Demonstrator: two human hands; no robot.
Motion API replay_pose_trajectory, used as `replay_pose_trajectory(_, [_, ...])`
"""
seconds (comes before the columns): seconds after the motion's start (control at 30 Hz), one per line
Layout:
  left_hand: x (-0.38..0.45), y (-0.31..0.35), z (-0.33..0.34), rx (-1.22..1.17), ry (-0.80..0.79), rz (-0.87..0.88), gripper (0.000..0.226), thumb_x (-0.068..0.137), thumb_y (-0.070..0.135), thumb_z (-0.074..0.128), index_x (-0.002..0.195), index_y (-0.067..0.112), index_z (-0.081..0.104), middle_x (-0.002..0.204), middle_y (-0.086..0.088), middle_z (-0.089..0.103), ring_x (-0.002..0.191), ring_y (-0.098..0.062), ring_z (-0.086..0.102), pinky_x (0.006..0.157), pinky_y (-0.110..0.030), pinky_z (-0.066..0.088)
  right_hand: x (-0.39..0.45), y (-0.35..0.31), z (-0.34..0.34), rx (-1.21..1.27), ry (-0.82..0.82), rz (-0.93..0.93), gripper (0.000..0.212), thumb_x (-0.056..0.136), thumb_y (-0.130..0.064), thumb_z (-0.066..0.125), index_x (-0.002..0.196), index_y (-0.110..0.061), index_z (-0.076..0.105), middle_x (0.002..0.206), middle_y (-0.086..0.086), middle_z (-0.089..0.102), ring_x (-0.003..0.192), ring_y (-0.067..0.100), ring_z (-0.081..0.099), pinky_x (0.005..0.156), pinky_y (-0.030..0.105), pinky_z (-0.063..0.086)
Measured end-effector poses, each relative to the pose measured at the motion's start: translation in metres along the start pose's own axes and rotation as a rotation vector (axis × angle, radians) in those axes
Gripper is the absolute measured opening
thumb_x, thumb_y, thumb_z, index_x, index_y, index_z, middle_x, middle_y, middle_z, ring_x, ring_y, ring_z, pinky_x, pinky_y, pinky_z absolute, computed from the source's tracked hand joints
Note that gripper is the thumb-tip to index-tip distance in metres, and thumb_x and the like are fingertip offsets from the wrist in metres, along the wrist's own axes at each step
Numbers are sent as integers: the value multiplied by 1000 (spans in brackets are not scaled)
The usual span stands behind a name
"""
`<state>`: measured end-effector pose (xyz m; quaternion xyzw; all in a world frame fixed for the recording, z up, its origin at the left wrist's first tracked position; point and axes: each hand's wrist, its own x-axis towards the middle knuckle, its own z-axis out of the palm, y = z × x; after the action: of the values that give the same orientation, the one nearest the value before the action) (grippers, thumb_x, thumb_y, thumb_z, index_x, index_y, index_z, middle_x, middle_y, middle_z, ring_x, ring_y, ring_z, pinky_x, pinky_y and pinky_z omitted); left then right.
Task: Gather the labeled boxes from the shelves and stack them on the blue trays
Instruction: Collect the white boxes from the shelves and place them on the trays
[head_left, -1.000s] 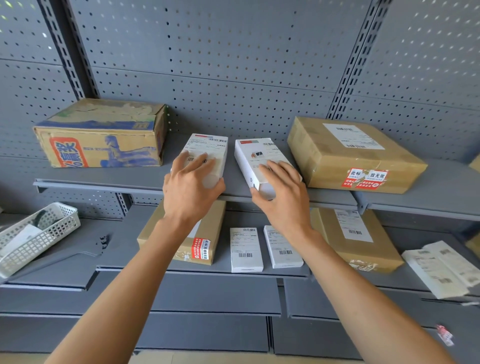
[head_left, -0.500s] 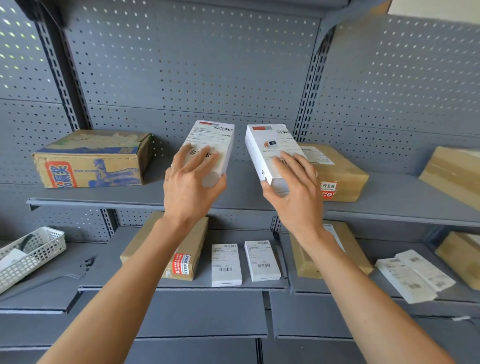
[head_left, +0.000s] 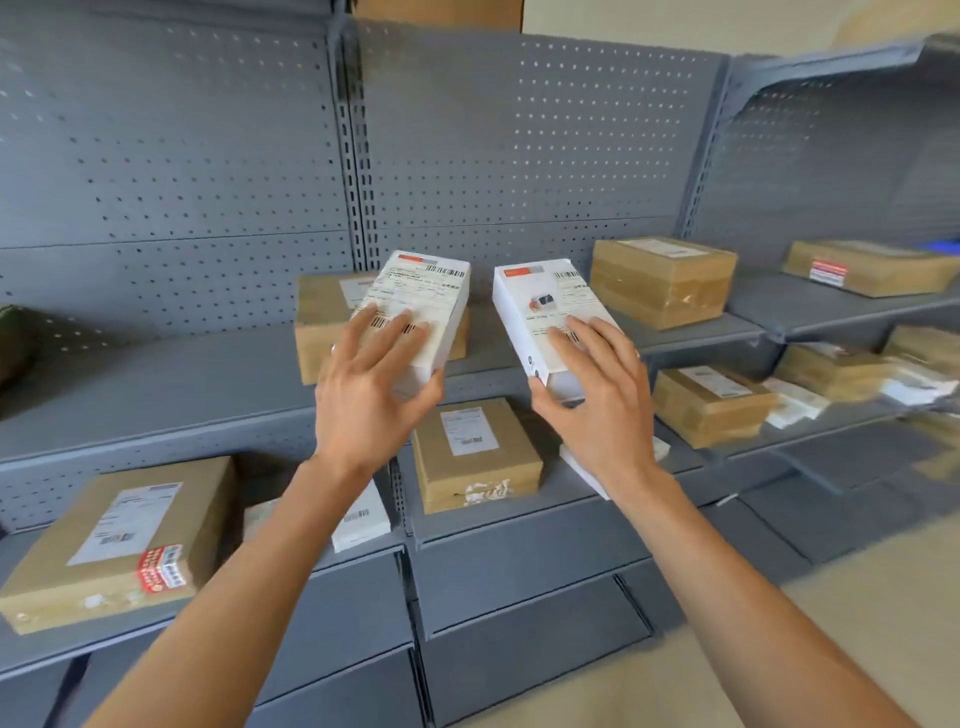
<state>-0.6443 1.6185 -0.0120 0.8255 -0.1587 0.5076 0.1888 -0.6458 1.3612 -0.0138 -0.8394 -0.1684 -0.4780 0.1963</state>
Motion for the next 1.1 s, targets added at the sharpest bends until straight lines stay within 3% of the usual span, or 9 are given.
replay_pose_trajectory(0.23, [-6,110,68,-153,-104,85,43,90,42,66,126,18,70,138,1,63,138,-32,46,95,-55,51,-52,88,-90,-168,-16,111,46,86,-42,66,124,-15,68,140,2,58,134,26,47,100,50,47])
replay_pose_trajectory(0.57, [-11,246,151,-370,-238,203,43,90,47,63,124,23,70,139,4,62,139,-30,45,88,-57,52,-117,173,-189,-383,-16,325,52,84,-43,72,130,-19,65,146,2,54,139,25,41,101,49,44])
replay_pose_trajectory(0.83, [-14,338,223,-546,-247,281,39,87,44,63,118,23,73,133,5,65,133,-29,51,80,-52,54,-157,238,-233,-536,-3,431,50,85,-45,66,127,-19,66,142,4,57,135,30,46,95,52,48])
replay_pose_trajectory(1.1, [-4,408,329,-722,-300,326,43,88,45,65,122,20,72,135,1,64,135,-30,49,94,-57,51,-160,324,-257,-676,-28,502,52,84,-41,75,130,-20,65,145,4,54,137,29,44,93,52,49])
